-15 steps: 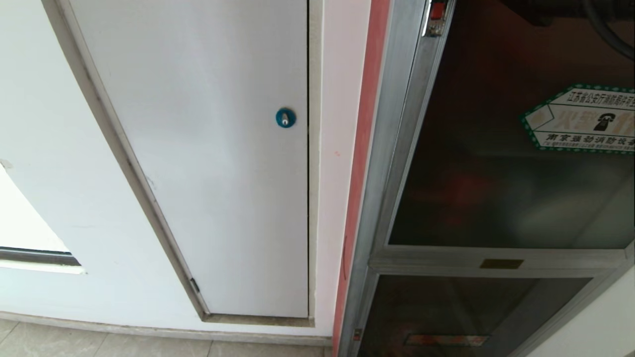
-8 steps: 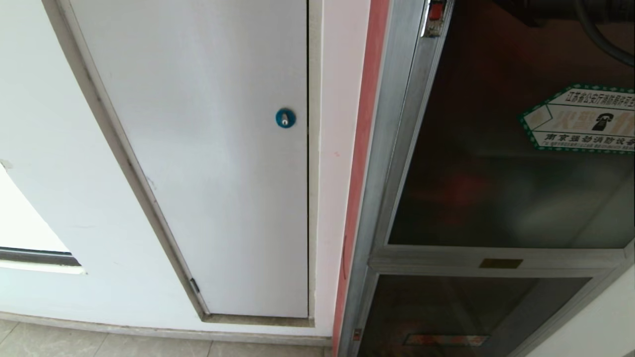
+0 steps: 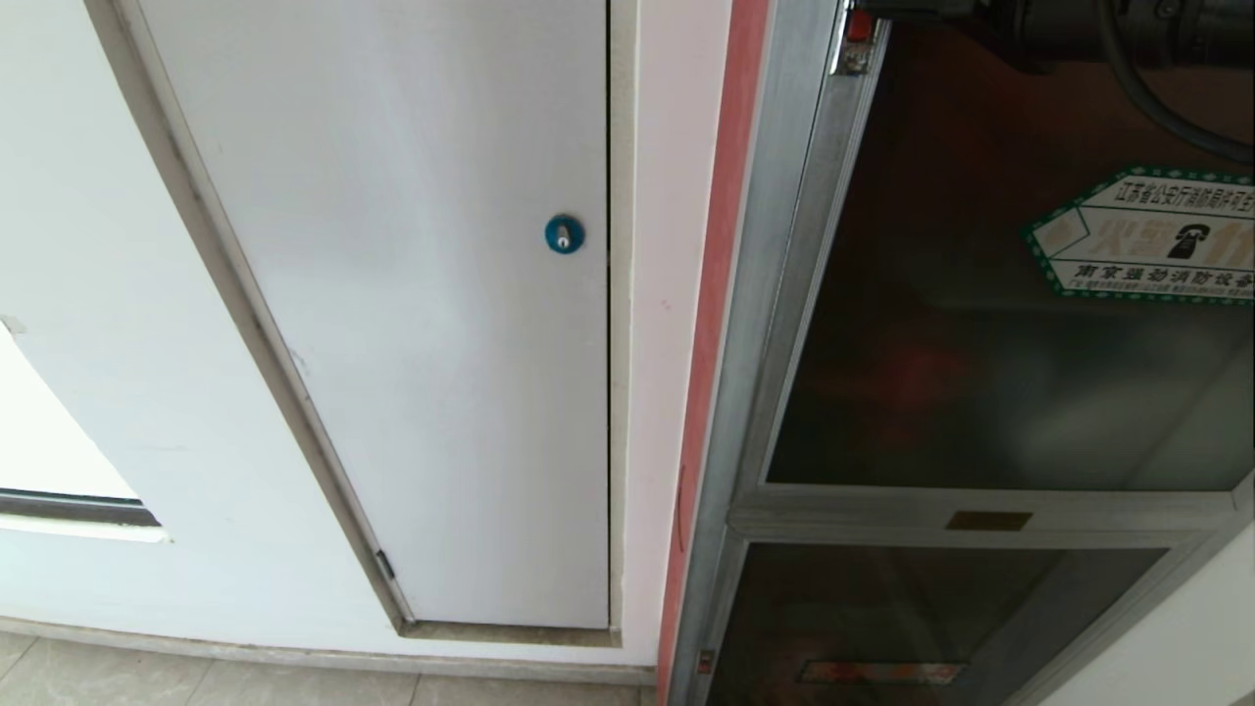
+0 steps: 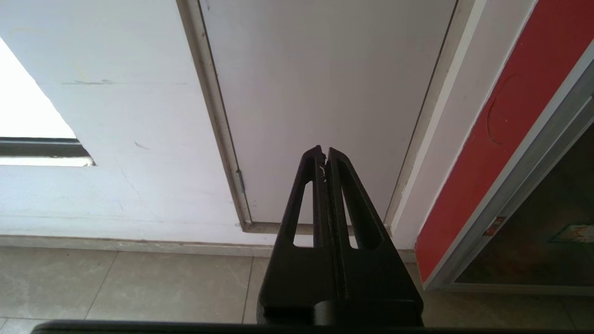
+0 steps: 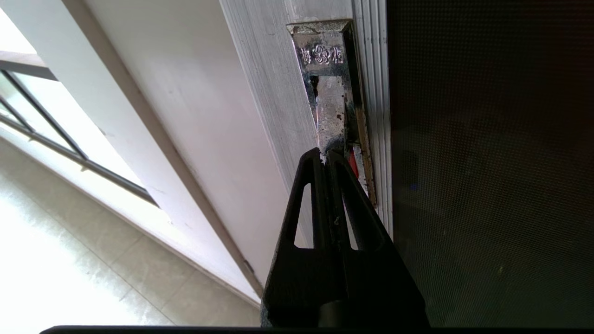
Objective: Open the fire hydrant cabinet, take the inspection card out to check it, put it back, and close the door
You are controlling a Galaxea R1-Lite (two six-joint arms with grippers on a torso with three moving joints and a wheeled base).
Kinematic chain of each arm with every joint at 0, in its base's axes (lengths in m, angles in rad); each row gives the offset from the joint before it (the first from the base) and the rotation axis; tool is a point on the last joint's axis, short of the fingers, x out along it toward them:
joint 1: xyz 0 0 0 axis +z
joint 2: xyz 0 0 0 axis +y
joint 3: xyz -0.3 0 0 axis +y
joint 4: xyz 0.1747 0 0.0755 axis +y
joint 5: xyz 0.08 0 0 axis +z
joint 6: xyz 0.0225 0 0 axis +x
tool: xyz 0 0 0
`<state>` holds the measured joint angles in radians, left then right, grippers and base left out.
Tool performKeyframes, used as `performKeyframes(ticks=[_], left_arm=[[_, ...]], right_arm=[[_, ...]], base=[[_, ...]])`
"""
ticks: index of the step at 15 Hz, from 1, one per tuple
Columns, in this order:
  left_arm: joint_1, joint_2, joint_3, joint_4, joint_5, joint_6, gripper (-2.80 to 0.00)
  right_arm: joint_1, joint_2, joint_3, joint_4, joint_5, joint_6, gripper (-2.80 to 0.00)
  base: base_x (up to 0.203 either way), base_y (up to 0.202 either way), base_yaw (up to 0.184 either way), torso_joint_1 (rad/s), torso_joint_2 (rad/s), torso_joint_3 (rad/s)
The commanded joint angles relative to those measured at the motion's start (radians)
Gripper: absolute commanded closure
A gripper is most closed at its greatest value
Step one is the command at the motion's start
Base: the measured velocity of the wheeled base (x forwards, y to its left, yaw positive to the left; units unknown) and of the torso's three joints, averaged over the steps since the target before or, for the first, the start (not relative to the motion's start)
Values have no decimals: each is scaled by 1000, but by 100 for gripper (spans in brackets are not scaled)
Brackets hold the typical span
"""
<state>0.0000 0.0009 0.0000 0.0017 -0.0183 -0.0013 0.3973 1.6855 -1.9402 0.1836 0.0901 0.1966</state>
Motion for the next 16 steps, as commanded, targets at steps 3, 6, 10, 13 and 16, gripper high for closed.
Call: performKeyframes(ticks=[3,6,10,13,16], left_arm=[[0,1,0,0,0,0,0],[0,1,0,0,0,0,0],[0,1,0,0,0,0,0],[0,1,0,0,0,0,0],[0,1,0,0,0,0,0]], right_arm=[[-18,2,5,4,39,6,0],[-35,-15,9,8,98,59,0],[-51,-20,15,8,109,60,0],[-51,-21,18,8,112,61,0],[-49,-57,45,7,139,86,0]], base=[[0,0,0,0,0,0],[0,0,0,0,0,0],[0,0,0,0,0,0],[0,0,0,0,0,0],[0,0,0,0,0,0]])
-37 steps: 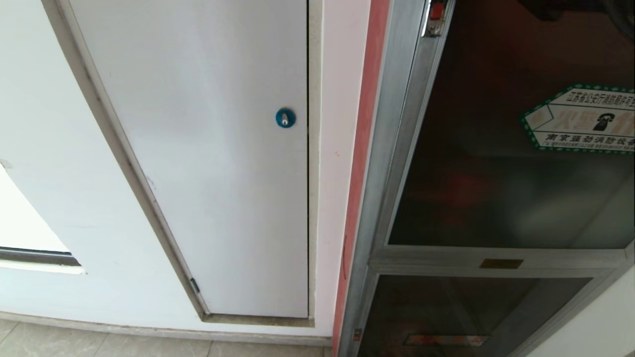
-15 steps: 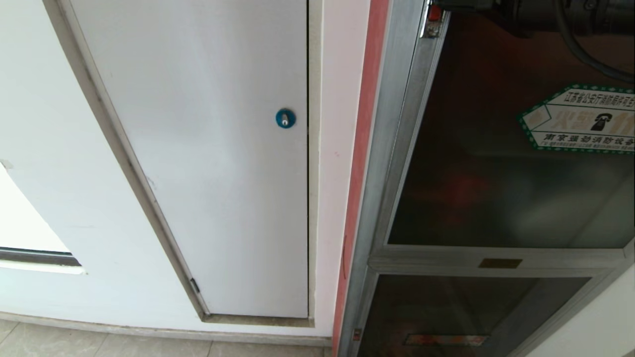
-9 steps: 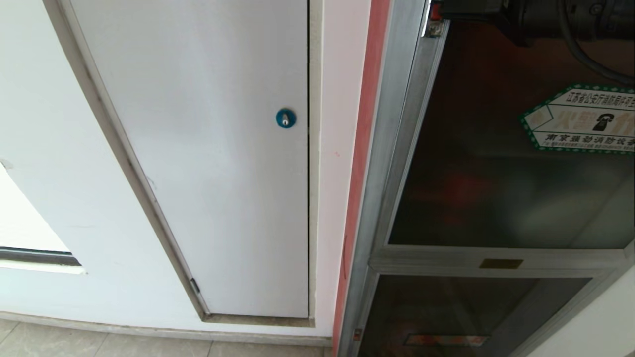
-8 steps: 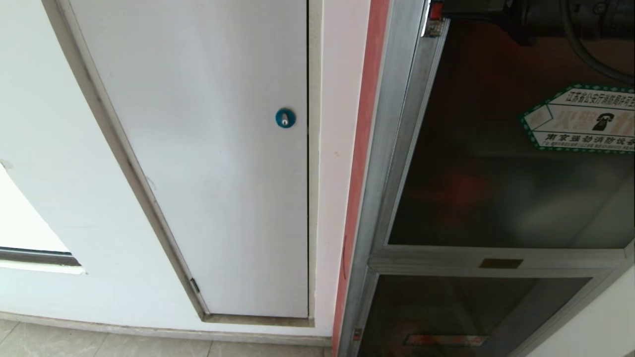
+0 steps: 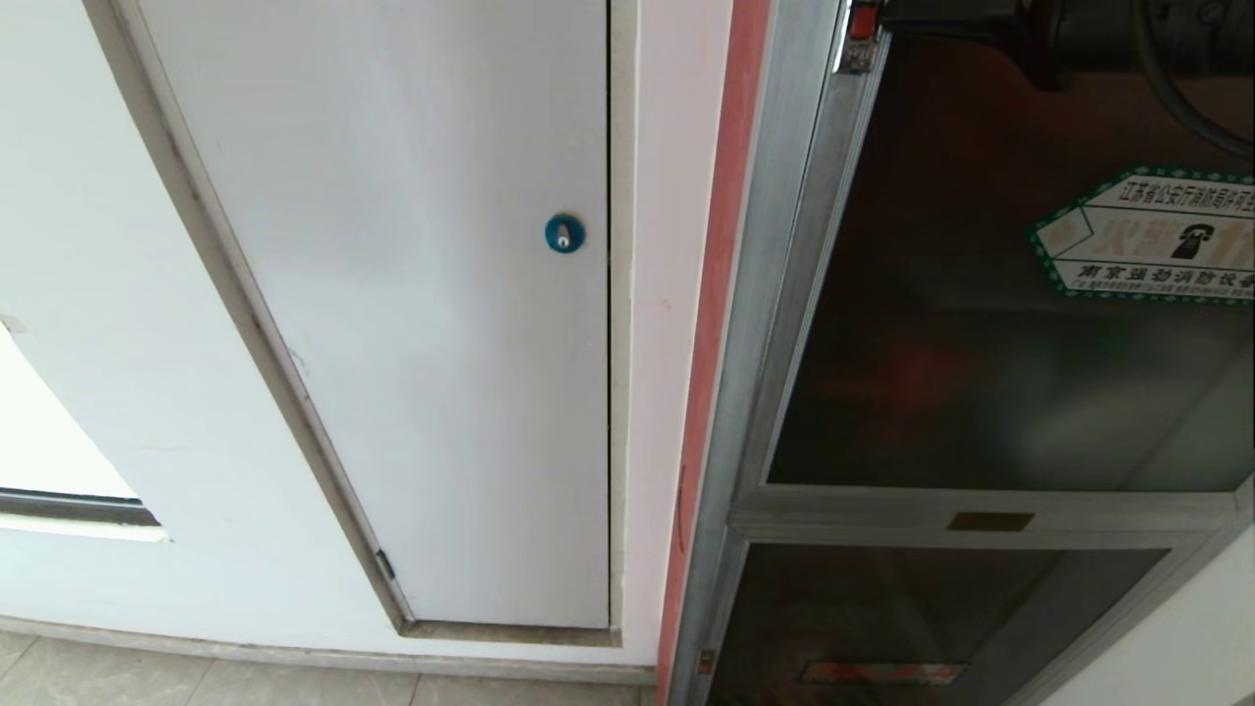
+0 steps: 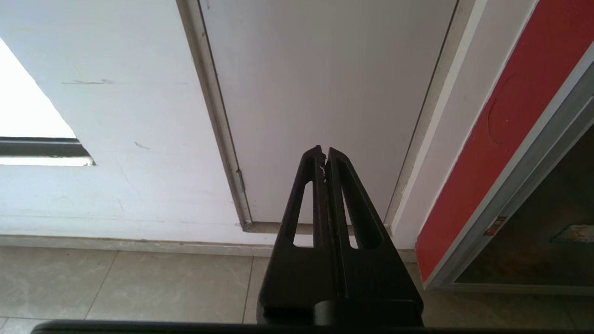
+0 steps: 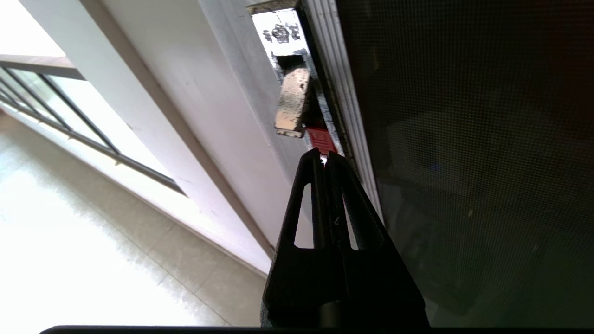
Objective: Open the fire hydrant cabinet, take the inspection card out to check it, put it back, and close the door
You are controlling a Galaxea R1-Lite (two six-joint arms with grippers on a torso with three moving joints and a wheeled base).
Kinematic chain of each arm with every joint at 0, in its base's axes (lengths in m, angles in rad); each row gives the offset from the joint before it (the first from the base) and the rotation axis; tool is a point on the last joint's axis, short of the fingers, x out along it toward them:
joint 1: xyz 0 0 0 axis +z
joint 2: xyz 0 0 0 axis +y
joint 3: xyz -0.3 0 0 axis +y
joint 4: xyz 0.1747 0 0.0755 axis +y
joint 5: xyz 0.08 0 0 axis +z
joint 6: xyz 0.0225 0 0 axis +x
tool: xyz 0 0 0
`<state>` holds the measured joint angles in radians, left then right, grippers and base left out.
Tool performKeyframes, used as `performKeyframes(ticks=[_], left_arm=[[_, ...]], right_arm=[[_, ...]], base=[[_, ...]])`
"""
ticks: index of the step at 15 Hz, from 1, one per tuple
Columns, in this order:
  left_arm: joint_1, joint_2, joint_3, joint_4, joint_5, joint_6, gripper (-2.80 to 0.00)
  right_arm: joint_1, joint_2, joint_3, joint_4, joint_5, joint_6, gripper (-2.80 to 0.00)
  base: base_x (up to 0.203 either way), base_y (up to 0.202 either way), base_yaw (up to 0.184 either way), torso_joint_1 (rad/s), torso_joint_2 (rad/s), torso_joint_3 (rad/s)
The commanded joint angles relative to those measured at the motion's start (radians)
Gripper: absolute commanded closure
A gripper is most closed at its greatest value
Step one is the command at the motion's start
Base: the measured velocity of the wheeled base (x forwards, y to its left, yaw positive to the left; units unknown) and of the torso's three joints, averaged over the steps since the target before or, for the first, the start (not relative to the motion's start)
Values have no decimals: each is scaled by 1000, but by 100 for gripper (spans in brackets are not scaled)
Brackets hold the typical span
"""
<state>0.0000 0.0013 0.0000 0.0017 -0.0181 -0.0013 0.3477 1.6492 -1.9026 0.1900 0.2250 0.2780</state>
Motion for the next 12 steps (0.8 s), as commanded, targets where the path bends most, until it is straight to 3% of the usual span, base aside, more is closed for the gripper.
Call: performKeyframes(ticks=[1,12], left_arm=[[0,0,0,0,0,0,0],[0,0,0,0,0,0,0]], right_arm=[[1,-33,14,0,10,12,0],[19,-53,-1,-6,39,15,0]], base=[[0,0,0,0,0,0],[0,0,0,0,0,0]])
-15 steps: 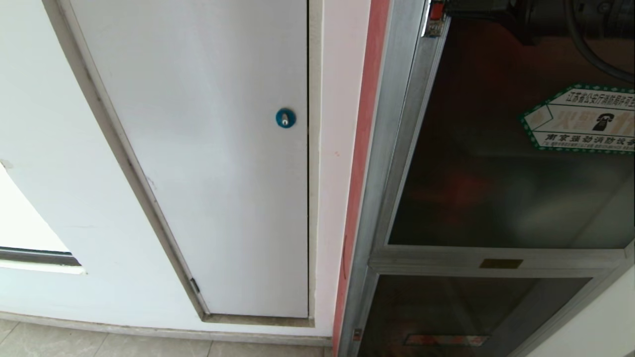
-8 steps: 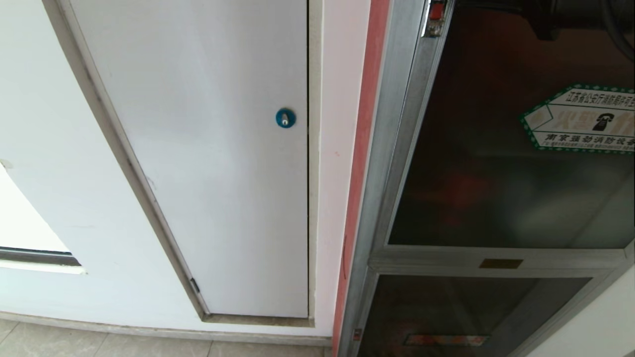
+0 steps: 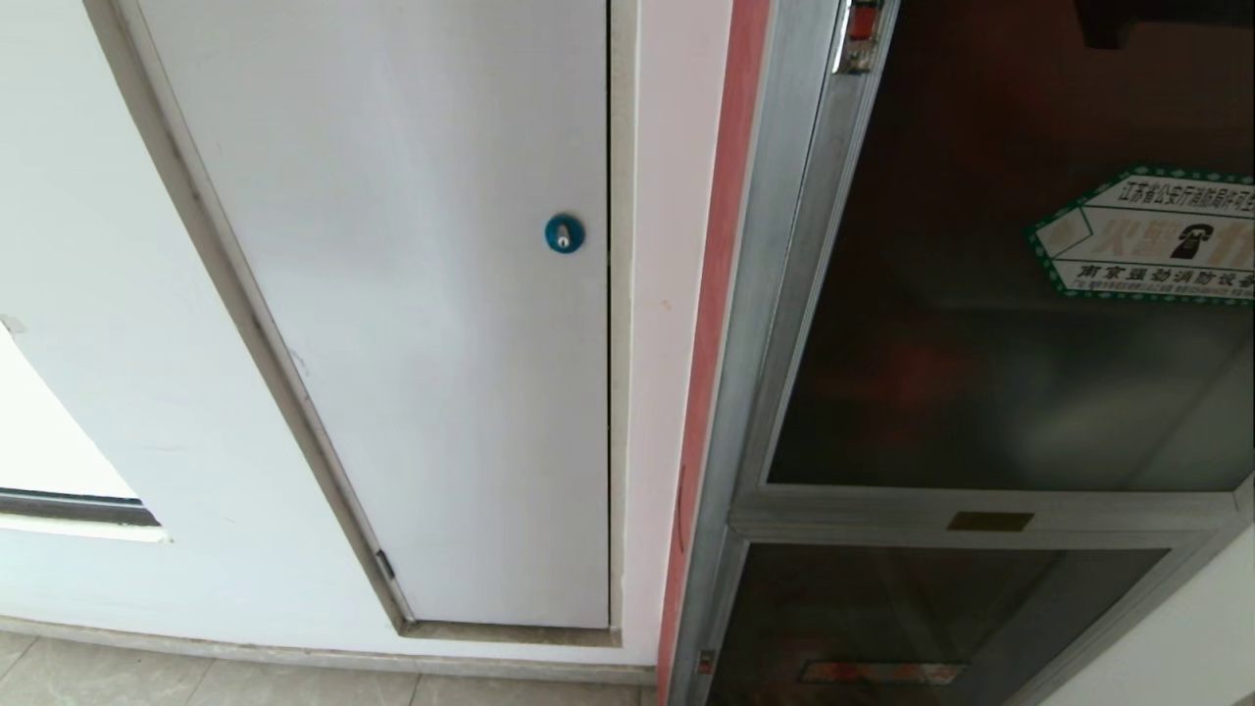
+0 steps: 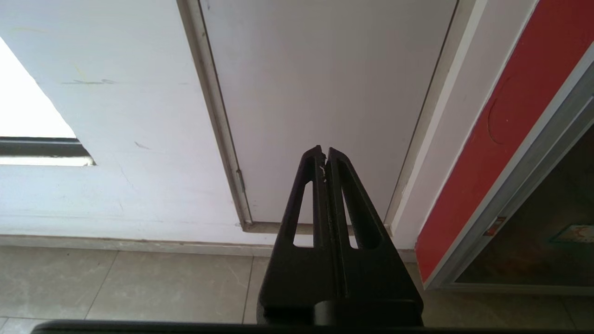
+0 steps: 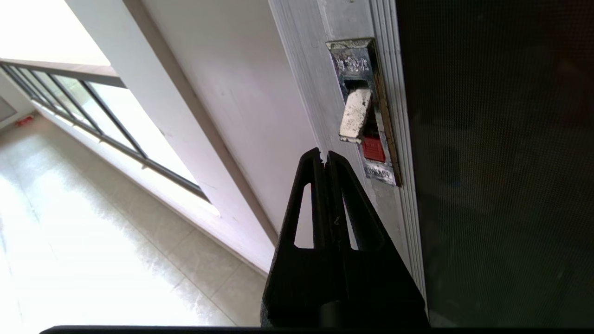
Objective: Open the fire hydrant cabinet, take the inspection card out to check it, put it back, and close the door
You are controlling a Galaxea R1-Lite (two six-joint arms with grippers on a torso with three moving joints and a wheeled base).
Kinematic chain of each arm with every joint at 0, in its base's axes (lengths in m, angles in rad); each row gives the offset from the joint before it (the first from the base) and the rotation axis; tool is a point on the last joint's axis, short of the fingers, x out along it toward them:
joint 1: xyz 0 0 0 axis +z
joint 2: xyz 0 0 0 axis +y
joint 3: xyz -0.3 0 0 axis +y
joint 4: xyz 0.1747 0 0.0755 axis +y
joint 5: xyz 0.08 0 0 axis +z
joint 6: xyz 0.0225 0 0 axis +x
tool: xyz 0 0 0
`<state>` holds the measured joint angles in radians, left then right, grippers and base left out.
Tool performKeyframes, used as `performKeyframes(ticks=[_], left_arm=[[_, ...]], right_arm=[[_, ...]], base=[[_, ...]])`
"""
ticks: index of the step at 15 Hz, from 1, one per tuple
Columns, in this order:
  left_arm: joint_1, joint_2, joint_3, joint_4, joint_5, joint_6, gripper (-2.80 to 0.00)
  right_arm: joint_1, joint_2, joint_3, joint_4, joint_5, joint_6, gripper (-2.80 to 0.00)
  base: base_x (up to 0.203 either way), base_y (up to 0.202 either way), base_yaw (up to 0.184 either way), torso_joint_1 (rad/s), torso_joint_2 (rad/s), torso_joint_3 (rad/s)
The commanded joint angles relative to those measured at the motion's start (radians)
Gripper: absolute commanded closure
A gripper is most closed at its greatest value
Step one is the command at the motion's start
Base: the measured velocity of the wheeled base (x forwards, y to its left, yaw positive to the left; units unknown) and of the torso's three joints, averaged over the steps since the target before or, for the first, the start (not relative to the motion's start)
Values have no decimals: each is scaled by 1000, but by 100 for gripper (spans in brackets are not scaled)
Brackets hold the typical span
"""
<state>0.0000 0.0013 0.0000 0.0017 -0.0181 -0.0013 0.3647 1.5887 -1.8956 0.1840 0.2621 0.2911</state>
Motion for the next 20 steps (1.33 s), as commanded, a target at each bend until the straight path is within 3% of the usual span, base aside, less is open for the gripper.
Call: performKeyframes(ticks=[1,20], left_arm=[[0,0,0,0,0,0,0],[0,0,0,0,0,0,0]], right_arm=[[2,21,-25,1,2,1,0],[3,111,-63,-40,-6,0,0]], base=[[0,0,0,0,0,0],[0,0,0,0,0,0]])
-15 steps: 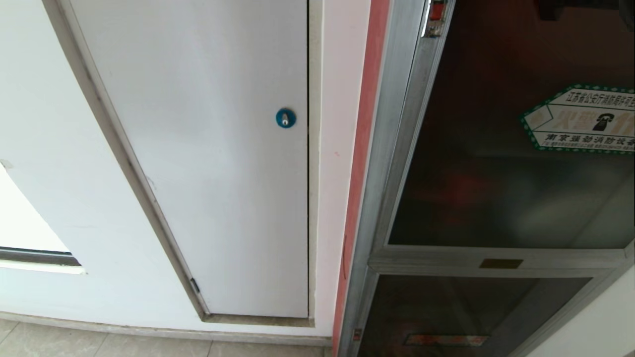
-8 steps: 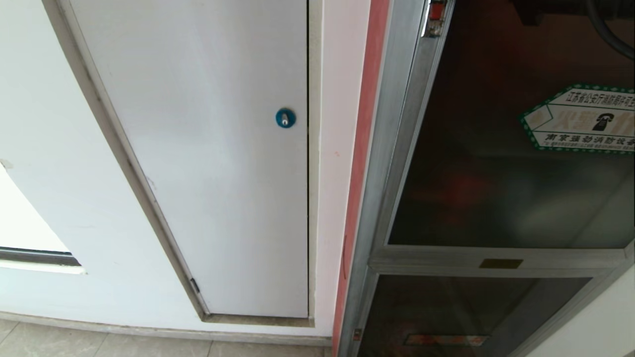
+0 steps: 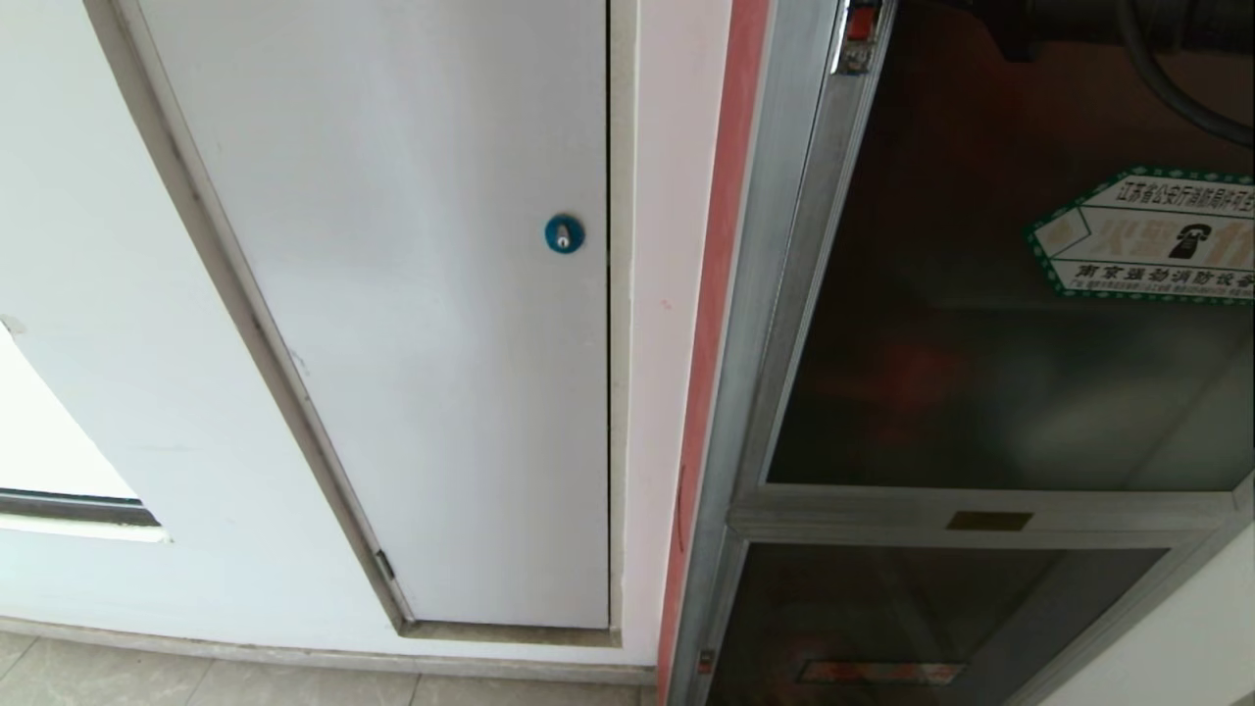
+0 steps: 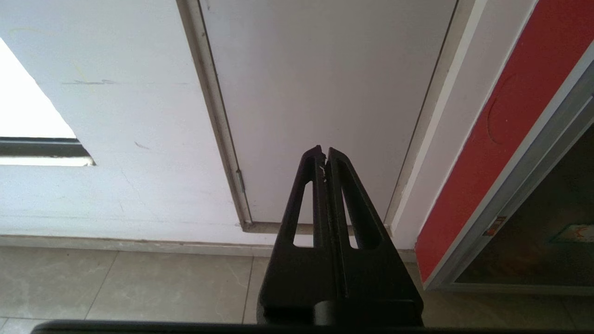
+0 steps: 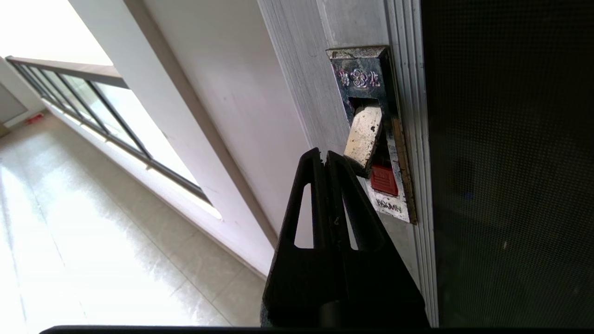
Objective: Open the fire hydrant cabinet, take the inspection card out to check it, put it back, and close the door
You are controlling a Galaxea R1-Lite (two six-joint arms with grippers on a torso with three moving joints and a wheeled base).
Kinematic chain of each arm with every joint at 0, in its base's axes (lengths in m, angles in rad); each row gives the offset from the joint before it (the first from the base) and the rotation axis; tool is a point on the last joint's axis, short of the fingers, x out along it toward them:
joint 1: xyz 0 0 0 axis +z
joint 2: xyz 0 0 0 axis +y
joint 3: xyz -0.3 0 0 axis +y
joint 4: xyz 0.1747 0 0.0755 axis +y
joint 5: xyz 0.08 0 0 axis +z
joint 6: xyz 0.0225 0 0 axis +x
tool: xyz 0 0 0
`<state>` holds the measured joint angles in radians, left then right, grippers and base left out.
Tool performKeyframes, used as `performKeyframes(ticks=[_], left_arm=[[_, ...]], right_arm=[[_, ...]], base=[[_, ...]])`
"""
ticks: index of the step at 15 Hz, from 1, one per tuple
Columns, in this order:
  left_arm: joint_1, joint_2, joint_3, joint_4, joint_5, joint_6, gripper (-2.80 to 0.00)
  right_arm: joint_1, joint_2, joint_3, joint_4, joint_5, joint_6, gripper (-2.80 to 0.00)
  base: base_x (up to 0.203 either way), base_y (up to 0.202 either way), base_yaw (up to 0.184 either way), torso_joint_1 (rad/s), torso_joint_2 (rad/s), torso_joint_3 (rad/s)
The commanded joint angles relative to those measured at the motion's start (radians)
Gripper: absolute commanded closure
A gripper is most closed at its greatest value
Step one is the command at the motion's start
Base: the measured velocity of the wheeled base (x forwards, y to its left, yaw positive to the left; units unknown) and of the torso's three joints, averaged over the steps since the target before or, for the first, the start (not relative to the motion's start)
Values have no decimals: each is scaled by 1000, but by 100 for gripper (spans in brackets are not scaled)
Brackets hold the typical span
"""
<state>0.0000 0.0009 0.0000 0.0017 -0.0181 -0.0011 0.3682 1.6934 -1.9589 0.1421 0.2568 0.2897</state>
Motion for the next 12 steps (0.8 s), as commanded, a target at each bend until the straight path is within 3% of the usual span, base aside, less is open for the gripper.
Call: performKeyframes(ticks=[1,12], left_arm=[[0,1,0,0,0,0,0],[0,1,0,0,0,0,0]], right_arm=[[-2,6,1,-6,-1,2,0],[-26,3,3,-4,1,2,0]], base=[[0,0,0,0,0,0],[0,0,0,0,0,0]])
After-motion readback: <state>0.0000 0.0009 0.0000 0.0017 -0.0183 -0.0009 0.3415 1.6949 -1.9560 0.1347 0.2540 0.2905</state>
